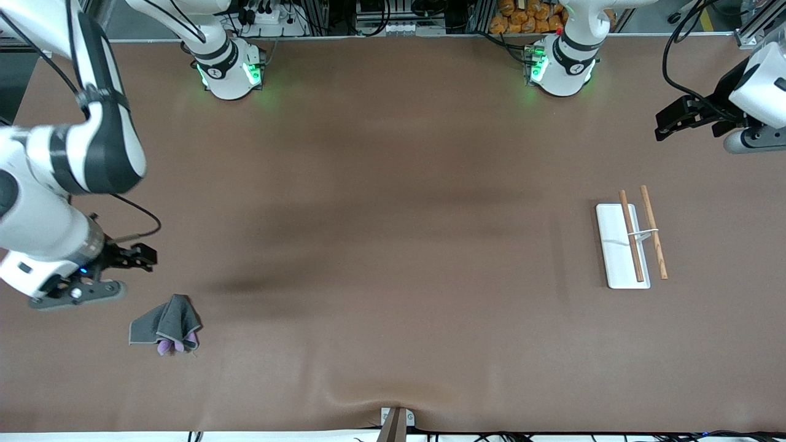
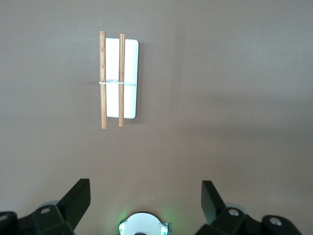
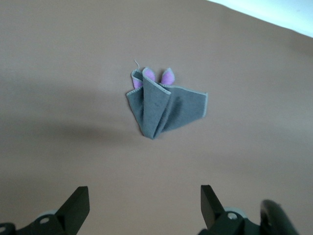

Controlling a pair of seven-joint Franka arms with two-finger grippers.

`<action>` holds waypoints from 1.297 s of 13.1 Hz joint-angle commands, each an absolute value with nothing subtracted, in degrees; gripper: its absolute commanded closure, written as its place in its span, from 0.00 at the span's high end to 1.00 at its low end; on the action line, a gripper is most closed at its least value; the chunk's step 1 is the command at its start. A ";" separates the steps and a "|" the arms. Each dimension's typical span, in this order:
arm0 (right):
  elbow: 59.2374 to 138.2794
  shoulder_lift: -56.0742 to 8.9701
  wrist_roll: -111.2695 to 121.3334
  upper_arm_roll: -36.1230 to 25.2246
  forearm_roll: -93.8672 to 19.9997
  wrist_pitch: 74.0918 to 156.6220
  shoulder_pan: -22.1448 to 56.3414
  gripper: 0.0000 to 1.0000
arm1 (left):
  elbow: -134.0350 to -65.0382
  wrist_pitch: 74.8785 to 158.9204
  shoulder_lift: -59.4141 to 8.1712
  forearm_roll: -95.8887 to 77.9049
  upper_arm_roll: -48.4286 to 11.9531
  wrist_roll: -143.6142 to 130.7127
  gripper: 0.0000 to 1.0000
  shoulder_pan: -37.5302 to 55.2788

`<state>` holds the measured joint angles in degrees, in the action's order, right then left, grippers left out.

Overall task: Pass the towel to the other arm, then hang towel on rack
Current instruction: 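Reach the right gripper down to the grey towel, then grasp the grey towel's purple corners with the right gripper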

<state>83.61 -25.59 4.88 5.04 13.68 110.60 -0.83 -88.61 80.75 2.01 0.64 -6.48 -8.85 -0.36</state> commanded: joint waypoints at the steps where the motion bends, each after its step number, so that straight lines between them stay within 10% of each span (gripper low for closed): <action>1: 82.53 -31.35 4.40 5.27 14.24 116.69 -1.32 1.00 | -88.33 80.60 1.93 -0.26 -6.59 -7.82 1.00 -0.62; 11: 82.18 -45.61 4.83 5.27 13.88 134.80 -3.78 1.00 | -88.33 80.68 1.49 -0.18 -6.68 -7.82 1.00 -0.35; 17: 81.31 -48.16 5.18 5.19 14.06 139.22 -4.57 0.76 | -88.33 80.68 1.05 -0.18 -6.59 -7.82 1.00 -0.44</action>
<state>83.35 -46.98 4.72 4.63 13.63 138.23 -3.83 -88.65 80.79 1.31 0.59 -6.57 -8.85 -0.20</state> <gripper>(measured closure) 0.242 0.000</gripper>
